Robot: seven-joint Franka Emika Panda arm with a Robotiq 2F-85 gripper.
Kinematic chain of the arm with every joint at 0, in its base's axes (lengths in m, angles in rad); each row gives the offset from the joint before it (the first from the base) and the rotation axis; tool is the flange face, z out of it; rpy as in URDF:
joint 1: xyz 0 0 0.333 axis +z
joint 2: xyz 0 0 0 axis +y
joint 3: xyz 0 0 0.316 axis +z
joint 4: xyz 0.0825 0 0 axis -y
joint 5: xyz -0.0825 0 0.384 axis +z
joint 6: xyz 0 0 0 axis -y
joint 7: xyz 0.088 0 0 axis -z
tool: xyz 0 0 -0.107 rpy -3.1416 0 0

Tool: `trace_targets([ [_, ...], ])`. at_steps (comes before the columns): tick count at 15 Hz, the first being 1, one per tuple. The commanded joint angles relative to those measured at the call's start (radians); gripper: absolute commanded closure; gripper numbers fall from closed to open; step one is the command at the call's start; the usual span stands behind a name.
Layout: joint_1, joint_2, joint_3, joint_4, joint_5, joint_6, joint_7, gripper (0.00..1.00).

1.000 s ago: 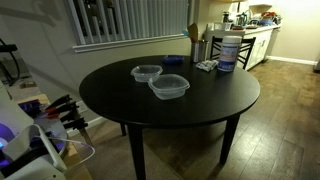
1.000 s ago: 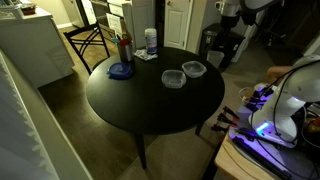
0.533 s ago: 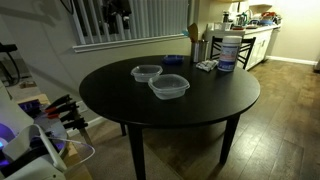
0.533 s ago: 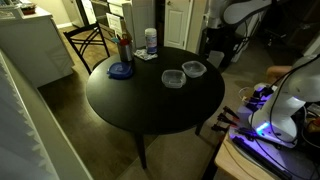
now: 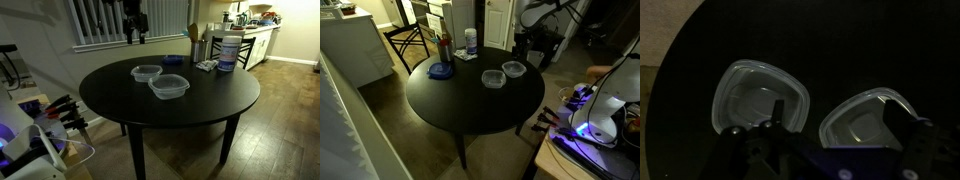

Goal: Put the lunchbox on the left into the lunchbox on the right

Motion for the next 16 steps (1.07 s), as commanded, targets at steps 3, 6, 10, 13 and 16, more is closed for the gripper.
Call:
trace_targets([
  [3,-0.008,0.036,0.007,0.032,0.007,-0.009,0.0,0.0],
  [6,-0.008,0.036,0.007,0.034,0.008,-0.011,0.0,0.0],
  [10,-0.004,0.108,0.01,0.071,0.034,0.017,0.07,0.0],
  [13,-0.003,0.173,0.012,0.1,0.08,0.077,0.105,0.0],
  [16,0.0,0.25,0.015,0.131,0.112,0.184,0.143,0.0],
])
